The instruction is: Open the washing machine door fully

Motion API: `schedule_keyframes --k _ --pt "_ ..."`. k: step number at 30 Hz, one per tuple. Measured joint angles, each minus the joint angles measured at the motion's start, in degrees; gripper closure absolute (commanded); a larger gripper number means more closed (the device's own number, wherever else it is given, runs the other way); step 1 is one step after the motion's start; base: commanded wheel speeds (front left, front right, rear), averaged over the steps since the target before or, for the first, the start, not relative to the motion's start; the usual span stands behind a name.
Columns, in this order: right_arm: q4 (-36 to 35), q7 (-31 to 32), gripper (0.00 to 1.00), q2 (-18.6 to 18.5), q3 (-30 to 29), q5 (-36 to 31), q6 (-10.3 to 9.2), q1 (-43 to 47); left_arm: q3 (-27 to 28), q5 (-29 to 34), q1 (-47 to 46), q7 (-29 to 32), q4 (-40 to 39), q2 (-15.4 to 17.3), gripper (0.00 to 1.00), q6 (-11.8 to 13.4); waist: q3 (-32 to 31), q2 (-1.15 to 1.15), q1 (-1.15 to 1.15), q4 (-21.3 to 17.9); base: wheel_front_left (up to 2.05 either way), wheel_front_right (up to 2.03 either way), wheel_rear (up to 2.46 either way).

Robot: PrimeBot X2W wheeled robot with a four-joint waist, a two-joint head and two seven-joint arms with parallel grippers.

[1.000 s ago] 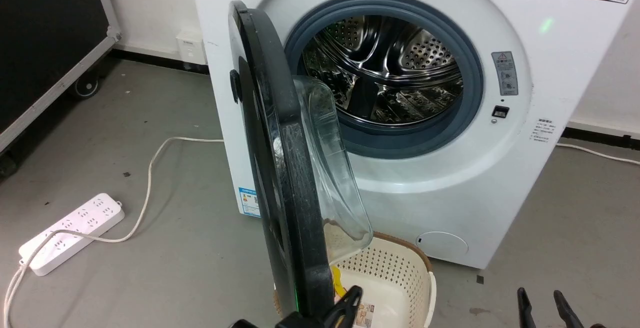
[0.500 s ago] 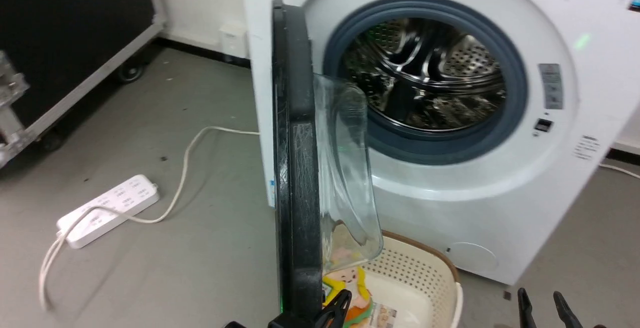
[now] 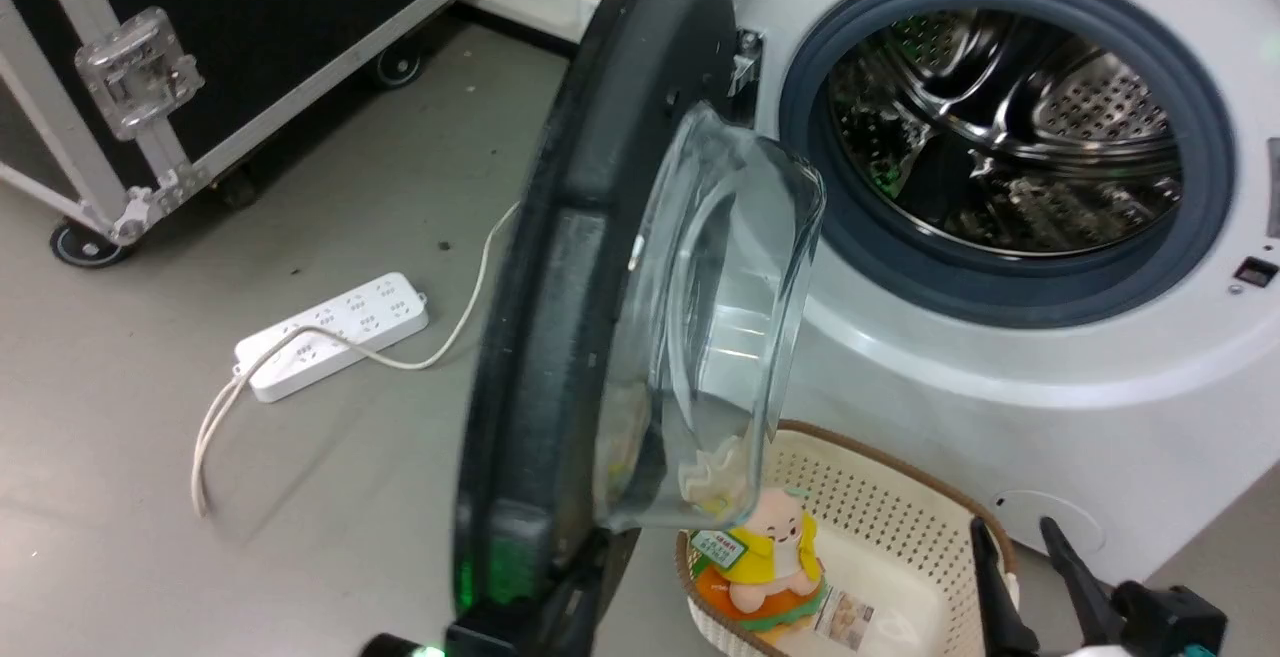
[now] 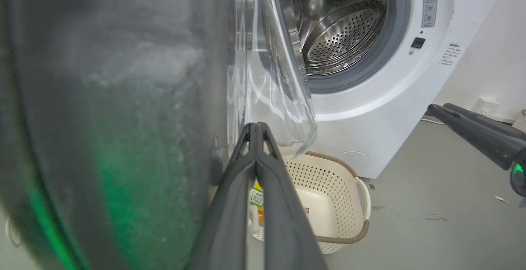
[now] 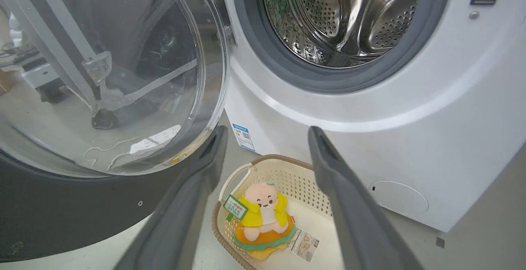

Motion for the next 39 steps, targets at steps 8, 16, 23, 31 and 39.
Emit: schedule_keyframes --k 8,16,23,31,39 --pt "2.72 0.0 0.0 0.0 1.93 -1.59 0.0 -2.77 8.12 -2.47 0.0 -2.4 -0.63 2.04 1.0 4.13 2.29 0.0 0.0 1.55 0.0 0.0 0.0" --pt "2.14 0.36 0.0 0.02 1.02 -3.31 0.0 -2.82 16.66 -6.48 -2.1 -3.26 1.07 6.03 1.0 5.14 4.33 0.0 -0.01 2.06 0.0 0.0 0.0" --pt "-2.36 2.79 0.0 0.0 -1.66 -5.49 0.0 -1.24 21.11 -9.9 -9.46 -3.6 7.97 9.38 1.0 3.13 7.83 0.0 0.0 2.18 0.0 0.0 0.0" --pt "-9.24 5.91 0.0 -0.08 -4.78 -7.19 0.0 1.55 23.8 -11.76 -19.82 -4.54 20.18 13.58 1.0 0.42 11.75 0.0 0.0 2.17 0.0 0.0 0.0" --pt "-14.47 9.15 0.0 -0.9 -5.52 -7.94 0.0 1.69 26.07 -13.62 -31.57 -7.69 33.82 17.93 1.0 -2.08 16.1 0.0 0.0 0.14 0.0 0.0 0.0"
